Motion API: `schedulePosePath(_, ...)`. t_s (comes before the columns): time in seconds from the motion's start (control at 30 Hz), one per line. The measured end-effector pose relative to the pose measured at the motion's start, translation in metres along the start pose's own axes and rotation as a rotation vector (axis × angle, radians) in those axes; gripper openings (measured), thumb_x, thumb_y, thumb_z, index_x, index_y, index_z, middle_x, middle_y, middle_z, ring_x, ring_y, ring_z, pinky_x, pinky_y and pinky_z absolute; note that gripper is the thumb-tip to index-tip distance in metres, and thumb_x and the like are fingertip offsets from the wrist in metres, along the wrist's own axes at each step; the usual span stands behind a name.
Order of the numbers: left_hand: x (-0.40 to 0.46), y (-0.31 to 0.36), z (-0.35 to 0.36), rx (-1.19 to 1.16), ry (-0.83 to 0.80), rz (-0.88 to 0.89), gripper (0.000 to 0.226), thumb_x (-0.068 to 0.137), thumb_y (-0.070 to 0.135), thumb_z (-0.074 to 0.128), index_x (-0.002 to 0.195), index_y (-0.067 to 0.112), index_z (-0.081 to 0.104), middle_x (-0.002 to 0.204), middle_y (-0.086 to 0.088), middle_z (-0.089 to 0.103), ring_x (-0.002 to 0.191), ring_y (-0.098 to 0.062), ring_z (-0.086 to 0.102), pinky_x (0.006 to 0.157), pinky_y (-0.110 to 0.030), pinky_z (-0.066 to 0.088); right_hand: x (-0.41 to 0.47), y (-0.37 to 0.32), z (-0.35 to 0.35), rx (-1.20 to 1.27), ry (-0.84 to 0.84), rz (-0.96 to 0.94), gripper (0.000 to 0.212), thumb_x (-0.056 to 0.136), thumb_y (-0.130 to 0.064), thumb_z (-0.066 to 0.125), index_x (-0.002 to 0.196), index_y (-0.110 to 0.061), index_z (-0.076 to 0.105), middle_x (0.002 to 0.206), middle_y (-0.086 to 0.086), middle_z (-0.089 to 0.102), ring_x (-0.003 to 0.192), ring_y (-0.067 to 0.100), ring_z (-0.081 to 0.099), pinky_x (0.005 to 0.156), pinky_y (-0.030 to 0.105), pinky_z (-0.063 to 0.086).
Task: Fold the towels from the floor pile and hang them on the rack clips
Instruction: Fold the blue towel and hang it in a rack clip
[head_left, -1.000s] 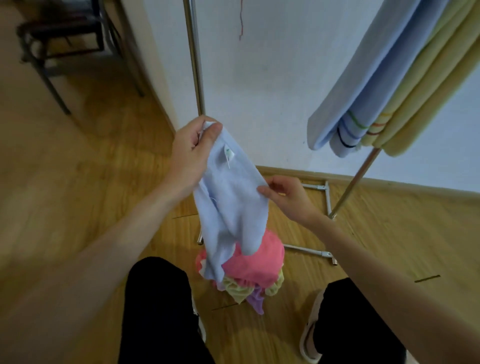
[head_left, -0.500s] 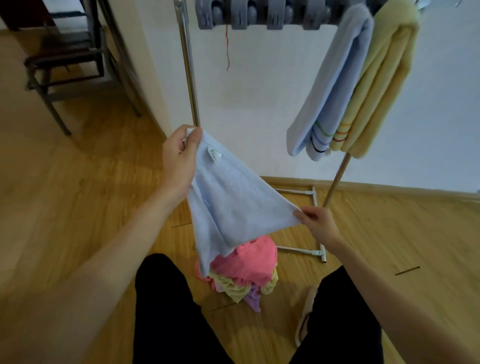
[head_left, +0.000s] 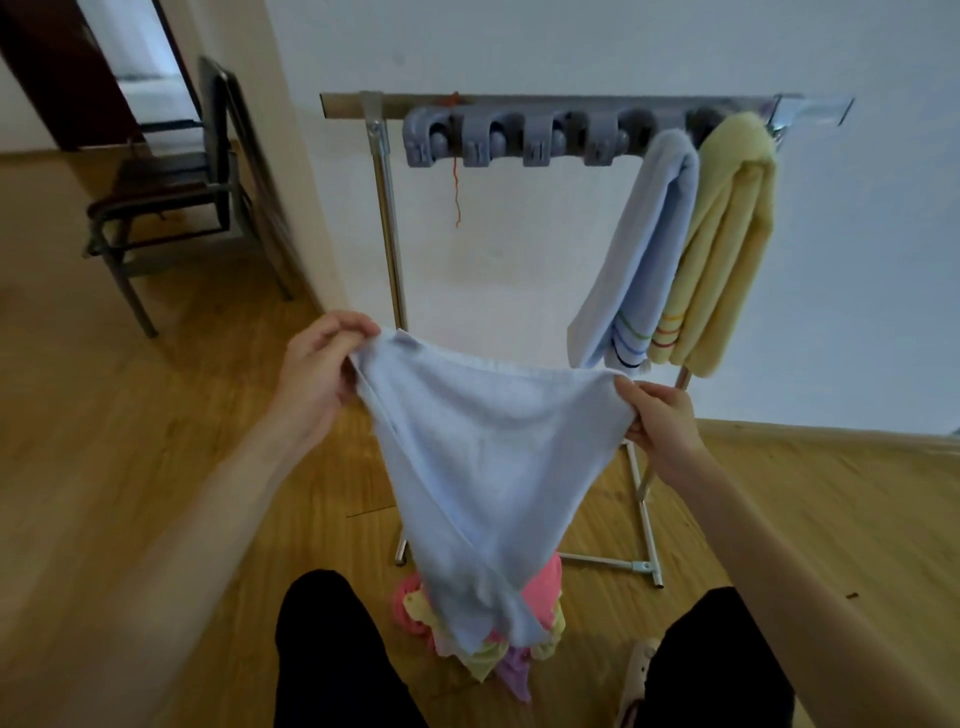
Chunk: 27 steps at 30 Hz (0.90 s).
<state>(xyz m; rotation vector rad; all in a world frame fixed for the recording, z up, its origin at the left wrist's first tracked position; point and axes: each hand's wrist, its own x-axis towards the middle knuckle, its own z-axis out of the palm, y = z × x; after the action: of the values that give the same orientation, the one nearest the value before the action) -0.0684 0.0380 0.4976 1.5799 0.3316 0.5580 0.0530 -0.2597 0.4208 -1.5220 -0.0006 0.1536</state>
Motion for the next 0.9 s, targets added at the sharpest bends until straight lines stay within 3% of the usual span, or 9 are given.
schedulePosePath(0.07, -0.008, 0.008, 0.000, 0.016, -0.128, -0.047, 0.024, 0.095, 0.001, 0.045, 0.084, 0.008, 0.066, 0.083, -0.004, 0.061, 0.069, -0.016, 0.062, 0.055, -0.028, 0.049, -0.001, -0.009, 0.006, -0.028, 0.000, 0.018, 0.026, 0.092, -0.017, 0.060, 0.071, -0.002, 0.055, 0.043, -0.005, 0.031, 0.043, 0.011, 0.032, 0.040, 0.021, 0.033)
schedulePosePath(0.17, -0.019, 0.016, 0.000, 0.139, -0.401, -0.034, 0.021, 0.091, -0.005, 0.052, 0.095, 0.006, 0.069, 0.095, -0.007, 0.071, 0.087, -0.017, 0.070, 0.069, -0.023, 0.056, -0.004, -0.021, 0.013, -0.062, -0.040, 0.046, 0.037, 0.091, -0.015, 0.061, 0.057, -0.009, 0.046, 0.042, -0.004, 0.029, 0.041, 0.011, 0.030, 0.042, 0.023, 0.030)
schedulePosePath(0.27, -0.025, 0.020, 0.002, 0.404, -0.708, 0.063, 0.034, 0.087, -0.012, 0.055, 0.108, 0.012, 0.068, 0.105, -0.002, 0.072, 0.097, -0.015, 0.069, 0.080, -0.024, 0.056, -0.008, -0.029, 0.016, -0.080, -0.082, 0.067, 0.036, 0.091, -0.014, 0.060, 0.059, -0.011, 0.045, 0.040, -0.006, 0.028, 0.040, 0.009, 0.029, 0.040, 0.021, 0.030)
schedulePosePath(0.37, -0.030, 0.023, 0.013, 0.595, -0.881, 0.114, 0.040, 0.091, -0.012, 0.046, 0.111, 0.016, 0.066, 0.106, 0.004, 0.069, 0.097, -0.006, 0.068, 0.082, -0.019, 0.054, -0.008, -0.035, 0.016, -0.028, -0.092, 0.109, 0.033, 0.091, -0.015, 0.061, 0.062, -0.013, 0.044, 0.043, -0.006, 0.026, 0.039, 0.008, 0.027, 0.038, 0.020, 0.028)
schedulePosePath(0.53, -0.025, 0.023, 0.030, 0.965, -0.909, 0.432, 0.025, 0.095, 0.008, 0.051, 0.110, 0.017, 0.070, 0.100, 0.006, 0.071, 0.086, 0.005, 0.064, 0.079, -0.010, 0.048, -0.009, -0.044, 0.017, 0.043, -0.165, 0.172, 0.031, 0.092, -0.011, 0.059, 0.064, -0.011, 0.046, 0.048, -0.003, 0.028, 0.042, 0.008, 0.029, 0.041, 0.019, 0.029)
schedulePosePath(0.67, -0.024, 0.026, 0.045, 0.931, -0.880, 0.707, 0.012, 0.093, 0.023, 0.057, 0.089, 0.016, 0.066, 0.102, 0.007, 0.049, 0.090, -0.004, 0.050, 0.078, -0.015, 0.041, -0.016, -0.056, 0.014, 0.146, -0.385, 0.230, 0.017, 0.095, -0.004, 0.051, 0.078, -0.005, 0.055, 0.061, 0.001, 0.038, 0.052, 0.009, 0.038, 0.049, 0.018, 0.037)
schedulePosePath(0.8, -0.021, 0.028, 0.061, 0.734, -0.865, 0.648, 0.011, 0.094, 0.017, 0.056, 0.091, 0.014, 0.067, 0.093, 0.006, 0.060, 0.090, -0.006, 0.056, 0.078, -0.018, 0.045, -0.027, -0.070, 0.014, 0.208, -0.549, 0.251, 0.024, 0.095, 0.002, 0.044, 0.076, 0.000, 0.057, 0.067, 0.004, 0.046, 0.061, 0.010, 0.043, 0.055, 0.018, 0.042)
schedulePosePath(0.9, -0.025, 0.028, 0.073, 0.593, -0.775, 0.559, 0.013, 0.091, 0.016, 0.059, 0.094, 0.019, 0.071, 0.086, 0.011, 0.067, 0.089, -0.003, 0.061, 0.077, -0.015, 0.047, -0.035, -0.072, 0.014, 0.067, -0.563, 0.123, 0.022, 0.094, -0.003, 0.050, 0.081, -0.002, 0.067, 0.067, 0.005, 0.055, 0.062, 0.009, 0.050, 0.062, 0.019, 0.048)
